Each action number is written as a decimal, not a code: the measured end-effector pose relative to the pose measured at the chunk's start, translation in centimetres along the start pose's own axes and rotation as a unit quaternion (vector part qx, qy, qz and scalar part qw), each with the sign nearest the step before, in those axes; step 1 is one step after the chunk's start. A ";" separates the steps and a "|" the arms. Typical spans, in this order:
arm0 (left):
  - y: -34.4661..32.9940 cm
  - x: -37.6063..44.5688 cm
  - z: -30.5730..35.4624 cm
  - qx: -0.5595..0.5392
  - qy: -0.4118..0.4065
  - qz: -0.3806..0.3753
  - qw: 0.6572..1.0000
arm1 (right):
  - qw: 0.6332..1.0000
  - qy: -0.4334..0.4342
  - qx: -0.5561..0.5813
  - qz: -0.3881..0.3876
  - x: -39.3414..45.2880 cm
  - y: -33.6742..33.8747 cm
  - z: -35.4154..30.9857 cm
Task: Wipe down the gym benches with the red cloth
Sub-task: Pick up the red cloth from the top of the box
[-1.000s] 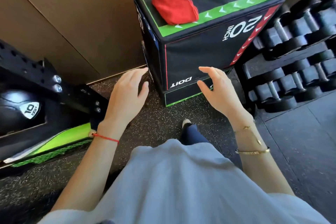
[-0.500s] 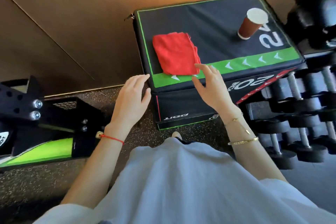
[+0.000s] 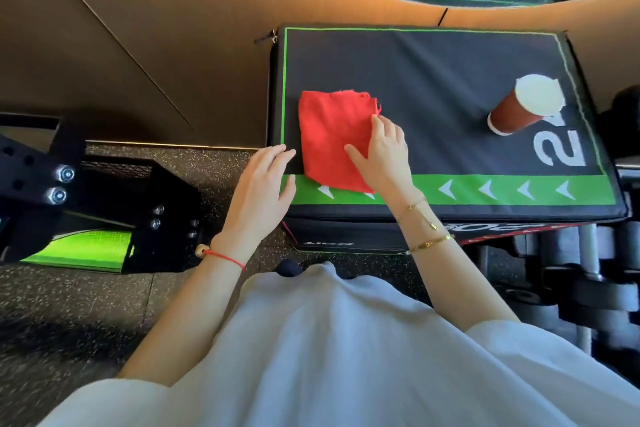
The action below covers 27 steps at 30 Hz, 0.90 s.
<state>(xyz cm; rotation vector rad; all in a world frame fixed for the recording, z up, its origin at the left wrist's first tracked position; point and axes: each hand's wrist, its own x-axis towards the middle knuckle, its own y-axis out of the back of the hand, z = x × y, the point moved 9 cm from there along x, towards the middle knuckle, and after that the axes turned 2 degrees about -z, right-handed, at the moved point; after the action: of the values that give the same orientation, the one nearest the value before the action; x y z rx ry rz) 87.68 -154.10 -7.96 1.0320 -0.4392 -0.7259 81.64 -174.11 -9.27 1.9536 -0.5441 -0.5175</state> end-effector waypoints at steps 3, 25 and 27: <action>-0.2 0.3 -0.2 0.002 -0.001 -0.008 1.000 | 1.000 -0.008 0.008 0.013 0.3 0.0 0.1; -0.3 1.0 -1.0 -0.024 -0.026 -0.029 0.999 | 1.000 0.007 0.027 0.013 0.3 0.0 -2.1; -0.4 0.9 -1.0 -0.022 -0.029 -0.030 0.999 | 0.999 0.033 -0.026 0.028 -0.1 0.3 -2.8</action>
<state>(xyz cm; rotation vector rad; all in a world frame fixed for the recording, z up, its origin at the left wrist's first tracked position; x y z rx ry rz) 88.76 -154.27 -8.78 0.9876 -0.4422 -0.8183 83.13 -172.19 -7.87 1.8930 -0.5354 -0.4261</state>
